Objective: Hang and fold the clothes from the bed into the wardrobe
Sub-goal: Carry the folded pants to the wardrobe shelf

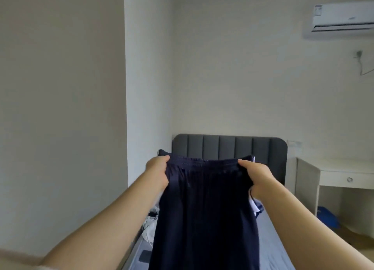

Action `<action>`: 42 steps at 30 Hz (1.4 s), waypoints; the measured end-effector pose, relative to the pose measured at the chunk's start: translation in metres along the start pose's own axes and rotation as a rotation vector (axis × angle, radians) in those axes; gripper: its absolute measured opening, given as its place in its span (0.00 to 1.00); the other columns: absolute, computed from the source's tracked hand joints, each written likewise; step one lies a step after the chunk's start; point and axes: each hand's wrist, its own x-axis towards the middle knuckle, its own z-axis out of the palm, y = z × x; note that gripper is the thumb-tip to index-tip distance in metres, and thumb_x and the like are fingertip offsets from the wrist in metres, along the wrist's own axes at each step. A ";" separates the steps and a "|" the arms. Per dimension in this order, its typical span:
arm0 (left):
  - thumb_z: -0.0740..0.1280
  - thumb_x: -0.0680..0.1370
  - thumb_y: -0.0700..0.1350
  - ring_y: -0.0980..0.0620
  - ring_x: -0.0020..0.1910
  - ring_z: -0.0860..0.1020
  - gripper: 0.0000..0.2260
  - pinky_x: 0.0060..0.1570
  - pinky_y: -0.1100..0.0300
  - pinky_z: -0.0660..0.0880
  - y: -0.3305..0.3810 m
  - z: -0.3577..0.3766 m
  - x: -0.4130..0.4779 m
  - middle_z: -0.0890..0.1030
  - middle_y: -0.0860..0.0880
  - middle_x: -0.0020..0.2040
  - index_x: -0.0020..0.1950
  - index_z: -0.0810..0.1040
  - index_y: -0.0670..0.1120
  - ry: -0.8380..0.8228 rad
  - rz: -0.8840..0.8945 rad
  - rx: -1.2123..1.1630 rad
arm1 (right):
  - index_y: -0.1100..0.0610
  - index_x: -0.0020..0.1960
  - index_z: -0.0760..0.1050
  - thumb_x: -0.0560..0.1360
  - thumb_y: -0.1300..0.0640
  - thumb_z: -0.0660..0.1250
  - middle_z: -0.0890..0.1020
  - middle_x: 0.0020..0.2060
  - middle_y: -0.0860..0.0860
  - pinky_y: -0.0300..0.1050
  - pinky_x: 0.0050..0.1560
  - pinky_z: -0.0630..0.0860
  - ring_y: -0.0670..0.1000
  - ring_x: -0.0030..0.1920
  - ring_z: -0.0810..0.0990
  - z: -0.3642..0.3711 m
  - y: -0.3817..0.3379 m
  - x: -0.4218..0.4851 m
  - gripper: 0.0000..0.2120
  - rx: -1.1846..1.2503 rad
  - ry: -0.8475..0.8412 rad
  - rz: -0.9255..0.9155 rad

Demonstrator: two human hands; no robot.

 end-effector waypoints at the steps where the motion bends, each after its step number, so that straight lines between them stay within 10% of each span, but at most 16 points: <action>1: 0.62 0.79 0.38 0.44 0.42 0.77 0.07 0.48 0.52 0.74 -0.006 0.009 -0.004 0.77 0.39 0.49 0.56 0.73 0.40 -0.010 0.054 -0.011 | 0.65 0.51 0.75 0.74 0.62 0.68 0.79 0.38 0.59 0.49 0.43 0.77 0.56 0.37 0.78 0.006 0.003 -0.001 0.09 -0.032 0.011 -0.069; 8: 0.62 0.79 0.43 0.44 0.51 0.77 0.04 0.57 0.46 0.74 -0.030 0.052 -0.035 0.77 0.44 0.50 0.45 0.70 0.51 -0.170 0.357 0.245 | 0.59 0.46 0.76 0.75 0.65 0.64 0.82 0.39 0.57 0.47 0.40 0.80 0.54 0.40 0.83 0.028 0.009 -0.029 0.04 -0.066 -0.239 -0.287; 20: 0.68 0.75 0.46 0.52 0.44 0.81 0.07 0.48 0.54 0.79 -0.040 0.058 -0.046 0.79 0.48 0.45 0.50 0.72 0.50 -0.385 0.464 0.156 | 0.53 0.50 0.81 0.70 0.76 0.50 0.84 0.45 0.59 0.51 0.52 0.79 0.57 0.49 0.83 0.018 0.006 -0.053 0.27 -0.173 -0.539 -0.362; 23: 0.64 0.76 0.36 0.54 0.34 0.80 0.05 0.35 0.60 0.77 -0.029 0.052 -0.041 0.78 0.46 0.40 0.47 0.72 0.45 -0.389 0.416 0.033 | 0.50 0.46 0.81 0.72 0.75 0.54 0.83 0.45 0.52 0.35 0.46 0.77 0.48 0.47 0.81 0.011 0.004 -0.049 0.25 -0.215 -0.415 -0.444; 27: 0.61 0.77 0.37 0.52 0.36 0.77 0.03 0.35 0.61 0.76 -0.015 0.043 -0.037 0.76 0.46 0.40 0.47 0.72 0.45 -0.399 0.412 0.059 | 0.36 0.53 0.71 0.72 0.63 0.66 0.68 0.58 0.45 0.44 0.57 0.73 0.47 0.58 0.70 0.005 0.001 -0.037 0.22 -0.340 -0.141 -0.619; 31: 0.61 0.78 0.42 0.55 0.36 0.79 0.02 0.32 0.66 0.76 -0.003 0.034 -0.038 0.77 0.47 0.41 0.48 0.72 0.46 -0.467 0.416 0.120 | 0.36 0.54 0.70 0.70 0.60 0.72 0.74 0.57 0.45 0.41 0.45 0.80 0.46 0.53 0.79 0.006 -0.001 -0.032 0.23 -0.120 -0.500 -0.426; 36: 0.60 0.79 0.51 0.53 0.68 0.65 0.21 0.70 0.50 0.62 0.001 0.018 -0.028 0.63 0.51 0.70 0.70 0.57 0.60 -0.479 0.448 0.382 | 0.45 0.47 0.72 0.63 0.62 0.77 0.81 0.44 0.49 0.40 0.37 0.79 0.48 0.42 0.82 0.015 -0.003 -0.024 0.22 -0.194 -0.346 -0.503; 39: 0.66 0.76 0.48 0.57 0.71 0.58 0.39 0.71 0.53 0.56 -0.005 0.008 -0.027 0.57 0.57 0.72 0.74 0.41 0.63 -0.638 0.452 0.702 | 0.47 0.44 0.71 0.63 0.64 0.76 0.80 0.41 0.47 0.36 0.33 0.76 0.46 0.41 0.81 0.020 -0.004 -0.023 0.20 -0.222 -0.208 -0.588; 42: 0.68 0.74 0.36 0.57 0.63 0.70 0.41 0.60 0.64 0.67 -0.005 0.006 -0.023 0.68 0.52 0.68 0.75 0.46 0.58 -0.555 0.549 0.690 | 0.45 0.47 0.72 0.64 0.65 0.75 0.79 0.45 0.48 0.37 0.36 0.77 0.47 0.45 0.80 0.027 -0.005 -0.025 0.21 -0.225 -0.243 -0.608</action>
